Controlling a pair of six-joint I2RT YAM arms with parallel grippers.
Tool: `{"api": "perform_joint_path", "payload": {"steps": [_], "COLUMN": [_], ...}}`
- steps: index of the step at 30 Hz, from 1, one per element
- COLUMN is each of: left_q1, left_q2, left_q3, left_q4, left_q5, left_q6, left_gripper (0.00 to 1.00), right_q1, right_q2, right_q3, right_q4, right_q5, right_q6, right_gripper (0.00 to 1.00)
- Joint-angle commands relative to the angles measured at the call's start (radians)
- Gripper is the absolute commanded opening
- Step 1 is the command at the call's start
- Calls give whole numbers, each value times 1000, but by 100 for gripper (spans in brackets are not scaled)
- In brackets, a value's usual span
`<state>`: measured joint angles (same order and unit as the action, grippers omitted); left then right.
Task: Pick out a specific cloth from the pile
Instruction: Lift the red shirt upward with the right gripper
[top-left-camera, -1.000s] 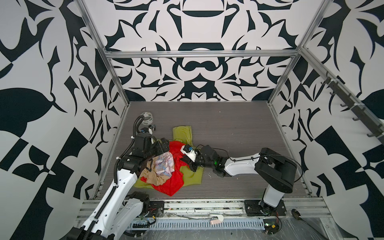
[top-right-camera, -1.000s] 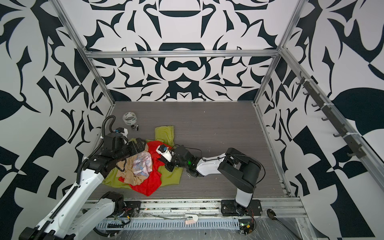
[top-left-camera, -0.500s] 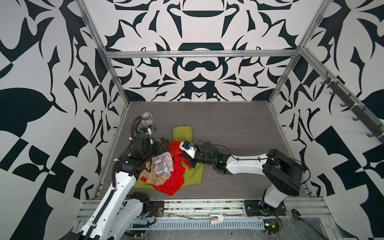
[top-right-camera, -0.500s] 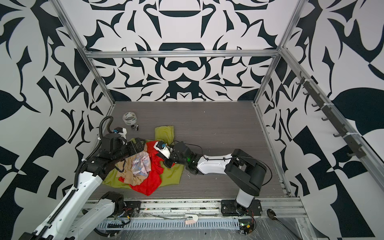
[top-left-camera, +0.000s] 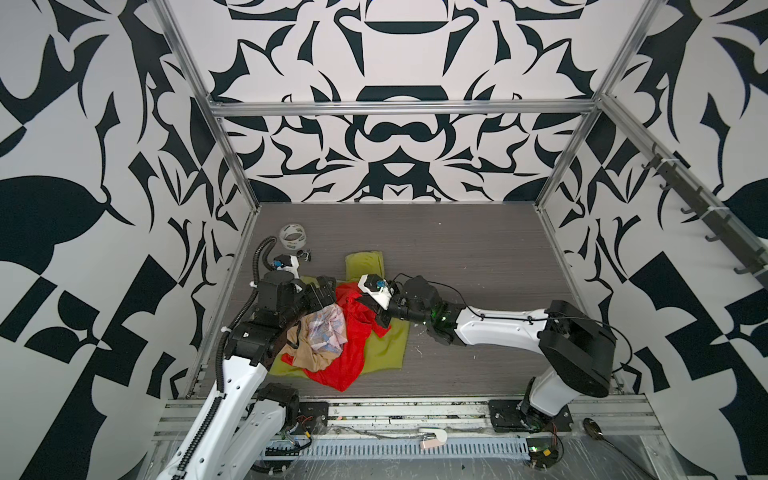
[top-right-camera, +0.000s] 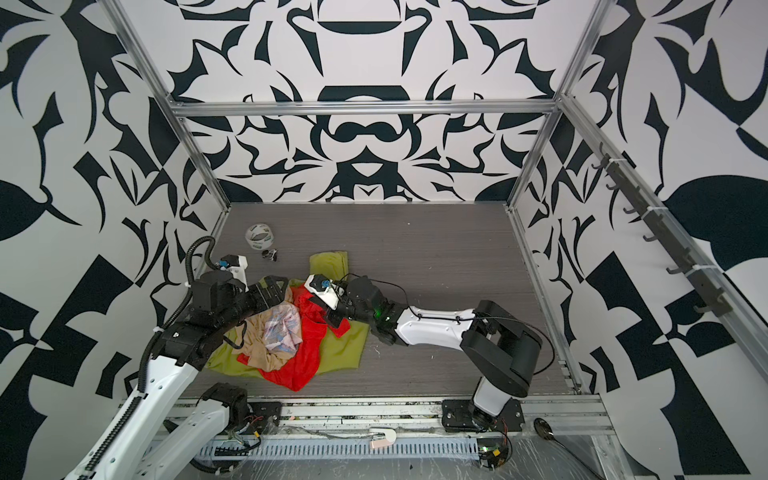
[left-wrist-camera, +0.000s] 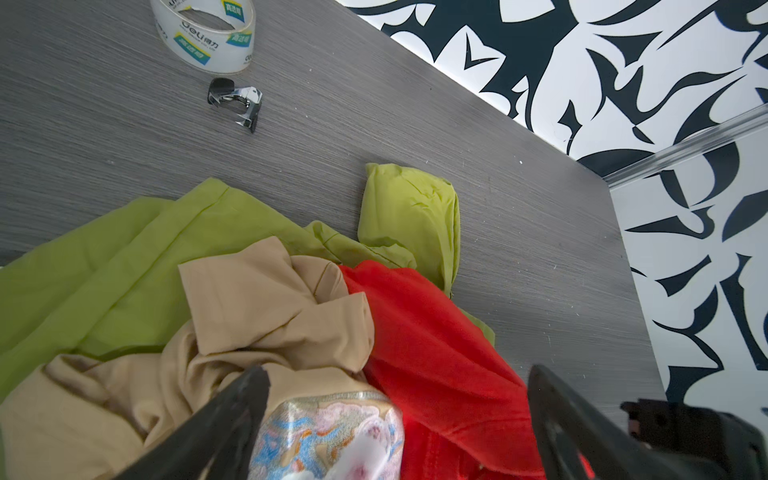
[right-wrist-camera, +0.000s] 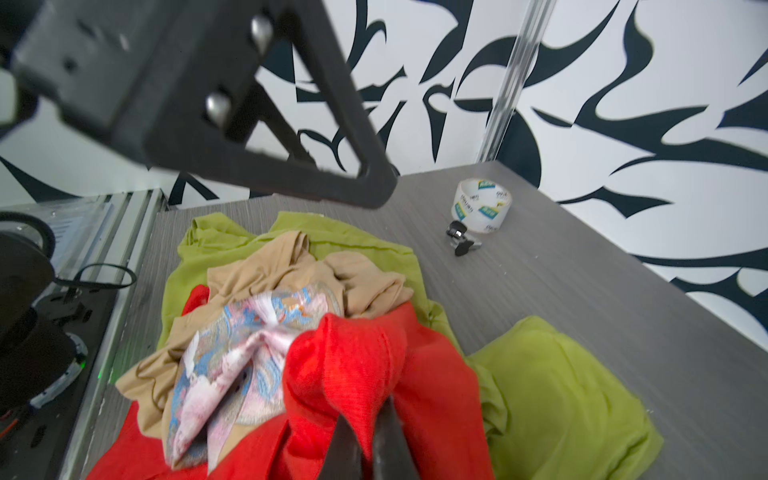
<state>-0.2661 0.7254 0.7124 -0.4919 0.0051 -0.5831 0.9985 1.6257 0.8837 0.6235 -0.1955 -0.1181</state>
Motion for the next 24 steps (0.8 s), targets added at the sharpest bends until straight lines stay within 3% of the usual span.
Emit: {"api": "perform_joint_path", "payload": {"steps": [1, 24], "left_q1": [0, 1], "left_q2": [-13, -57], "left_q3": [15, 10], "left_q4": [-11, 4], "left_q5": [9, 29], "left_q6": [11, 29], "left_gripper": [100, 99], "right_q1": [5, 7], "right_q2": [-62, -135], "right_q3": [50, 122], "right_q4": [36, 13], "right_q5": [21, 54], "right_q6": [-27, -54], "right_gripper": [0, 0]}}
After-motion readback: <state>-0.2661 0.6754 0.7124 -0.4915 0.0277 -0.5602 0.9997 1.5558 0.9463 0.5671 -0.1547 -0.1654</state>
